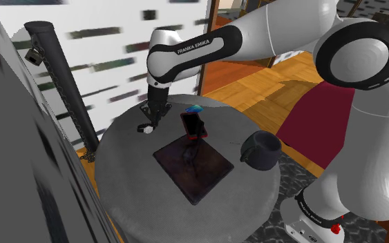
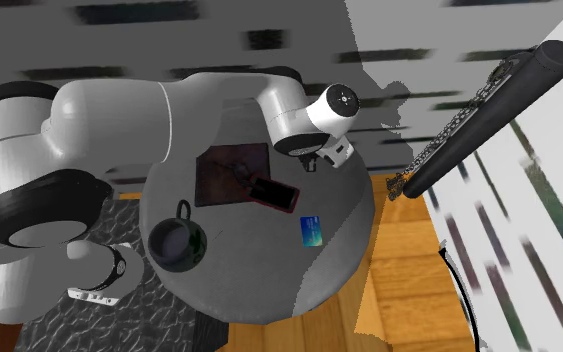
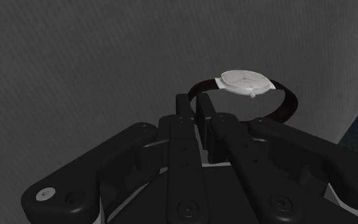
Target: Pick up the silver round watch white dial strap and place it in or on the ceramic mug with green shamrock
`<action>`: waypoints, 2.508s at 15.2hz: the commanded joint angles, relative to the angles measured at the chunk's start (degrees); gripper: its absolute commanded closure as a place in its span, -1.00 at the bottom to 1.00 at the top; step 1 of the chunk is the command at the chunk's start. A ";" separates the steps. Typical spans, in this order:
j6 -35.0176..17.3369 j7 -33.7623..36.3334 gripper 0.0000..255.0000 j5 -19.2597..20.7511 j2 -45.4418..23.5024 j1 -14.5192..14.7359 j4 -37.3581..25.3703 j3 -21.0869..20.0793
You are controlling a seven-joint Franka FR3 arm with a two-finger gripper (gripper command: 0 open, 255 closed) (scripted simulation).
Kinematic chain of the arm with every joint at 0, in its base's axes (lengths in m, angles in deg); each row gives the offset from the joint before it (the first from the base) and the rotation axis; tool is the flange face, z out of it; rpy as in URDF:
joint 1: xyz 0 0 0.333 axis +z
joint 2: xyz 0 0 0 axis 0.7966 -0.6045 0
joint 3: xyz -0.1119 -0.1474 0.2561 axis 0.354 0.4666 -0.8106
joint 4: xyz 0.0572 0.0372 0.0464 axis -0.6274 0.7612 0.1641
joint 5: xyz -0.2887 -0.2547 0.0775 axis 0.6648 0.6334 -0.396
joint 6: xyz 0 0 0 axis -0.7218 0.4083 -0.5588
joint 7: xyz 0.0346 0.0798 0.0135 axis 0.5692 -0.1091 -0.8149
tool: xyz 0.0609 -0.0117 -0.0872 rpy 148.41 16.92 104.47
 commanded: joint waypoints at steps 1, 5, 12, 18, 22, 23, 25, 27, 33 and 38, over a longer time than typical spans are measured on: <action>0.92 0.17 1.00 0.02 0.50 -0.04 -0.44 0.00; 3.43 0.66 1.00 0.07 1.76 -0.12 -1.74 -0.03; 7.96 1.56 1.00 0.17 3.60 -0.25 -4.53 -0.07; 11.99 2.36 1.00 0.28 4.75 -0.33 -7.50 -0.10; 14.77 2.92 1.00 0.36 5.28 -0.36 -9.80 -0.11; 15.48 3.07 1.00 0.39 5.38 -0.37 -10.42 -0.12; 16.90 3.36 1.00 0.43 5.55 -0.38 -11.71 -0.13; 18.35 3.66 1.00 0.48 5.66 -0.38 -13.08 -0.14; 21.00 3.59 1.00 0.11 8.33 -0.95 -13.01 -0.07; 18.25 -0.51 1.00 -2.15 20.33 -3.32 2.45 0.85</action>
